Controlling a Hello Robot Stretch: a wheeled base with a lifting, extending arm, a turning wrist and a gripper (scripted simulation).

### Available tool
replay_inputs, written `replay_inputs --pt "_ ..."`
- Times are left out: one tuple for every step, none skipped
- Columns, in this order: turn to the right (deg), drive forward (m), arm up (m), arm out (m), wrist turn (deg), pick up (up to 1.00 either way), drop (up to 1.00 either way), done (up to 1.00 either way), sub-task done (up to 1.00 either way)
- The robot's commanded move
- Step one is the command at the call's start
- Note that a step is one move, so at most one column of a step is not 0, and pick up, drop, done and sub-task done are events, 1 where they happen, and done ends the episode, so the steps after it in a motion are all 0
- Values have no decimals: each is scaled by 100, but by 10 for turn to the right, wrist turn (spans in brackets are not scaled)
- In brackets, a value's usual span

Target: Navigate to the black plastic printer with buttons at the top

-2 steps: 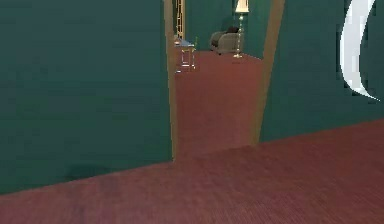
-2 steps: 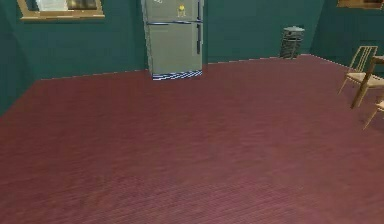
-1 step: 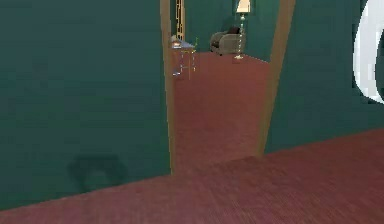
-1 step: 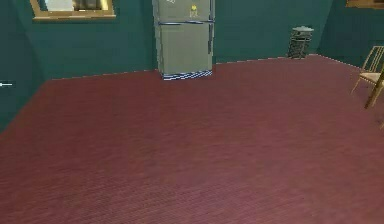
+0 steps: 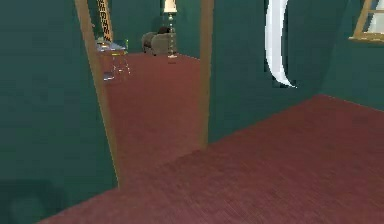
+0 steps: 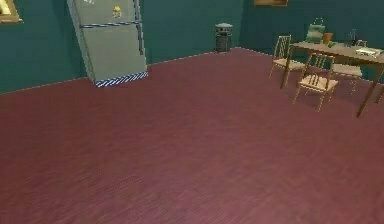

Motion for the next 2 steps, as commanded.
replay_inputs --pt "0 100 0 0 0 0 0 0 0" --pt "30 0 0 0 0 0 0 0 0"
